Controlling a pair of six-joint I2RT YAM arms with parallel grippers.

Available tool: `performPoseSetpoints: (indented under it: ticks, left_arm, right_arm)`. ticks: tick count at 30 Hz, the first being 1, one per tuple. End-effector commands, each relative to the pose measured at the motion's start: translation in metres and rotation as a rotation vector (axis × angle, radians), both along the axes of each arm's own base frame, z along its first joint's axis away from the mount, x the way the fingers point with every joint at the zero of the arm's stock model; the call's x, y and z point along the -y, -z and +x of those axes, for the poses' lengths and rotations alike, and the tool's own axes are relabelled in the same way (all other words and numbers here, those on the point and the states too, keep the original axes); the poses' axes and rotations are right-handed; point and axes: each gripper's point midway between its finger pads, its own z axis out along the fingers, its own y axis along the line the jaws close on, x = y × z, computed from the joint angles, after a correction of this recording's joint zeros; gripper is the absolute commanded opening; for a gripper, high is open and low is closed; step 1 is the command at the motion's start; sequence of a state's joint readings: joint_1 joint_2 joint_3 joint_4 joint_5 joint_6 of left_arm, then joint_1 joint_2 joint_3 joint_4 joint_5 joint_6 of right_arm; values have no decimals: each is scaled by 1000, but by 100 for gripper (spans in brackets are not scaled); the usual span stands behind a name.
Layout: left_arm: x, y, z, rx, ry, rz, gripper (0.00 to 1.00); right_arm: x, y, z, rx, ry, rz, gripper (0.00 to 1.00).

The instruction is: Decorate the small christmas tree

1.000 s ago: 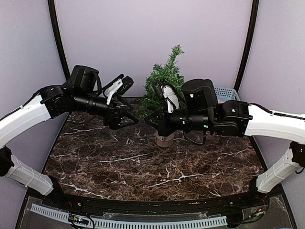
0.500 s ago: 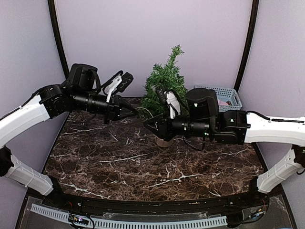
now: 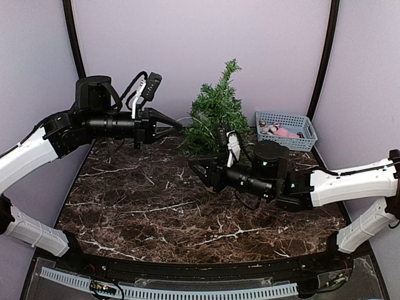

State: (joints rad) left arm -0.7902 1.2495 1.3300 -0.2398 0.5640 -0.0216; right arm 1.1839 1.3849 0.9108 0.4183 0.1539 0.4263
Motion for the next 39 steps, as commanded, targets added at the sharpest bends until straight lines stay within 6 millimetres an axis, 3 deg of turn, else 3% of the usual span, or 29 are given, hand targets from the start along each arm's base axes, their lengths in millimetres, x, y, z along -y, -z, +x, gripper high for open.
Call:
performPoseSetpoints:
  ticks: [1,15,17,18,20,21,28,33,36,39]
  left_arm:
    - [-6,-32,-3,4,-34,-130,0]
    - [-23,-55,17,-33,-175,-240,0]
    - [-26,-61,21,-27,-193,-263,0]
    - [-27,-61,22,-32,-197,-267,0]
    - [-30,-60,28,-35,-222,-270,0]
    - [-33,-57,33,-39,-239,-266,0]
    - [-56,-27,75,-116,-394,-251,0]
    - [-45,-22,76,-135,-323,-286,0]
    - [-40,-30,71,-108,-262,-305,0]
    - [-34,-35,61,-89,-192,-301,0]
  right_arm:
    - [0,-15,9,28,49,124,36]
    - [6,24,13,-17,94,111,36]
    - [8,27,12,-23,92,109,33]
    - [9,28,10,-23,84,108,25]
    - [11,22,5,-13,63,114,5]
    - [13,19,2,-10,59,113,0]
    - [59,-23,-18,22,107,55,0]
    - [107,-46,-19,33,201,2,0]
    - [113,-51,-21,46,204,4,0]
    - [104,-50,-22,44,180,21,17]
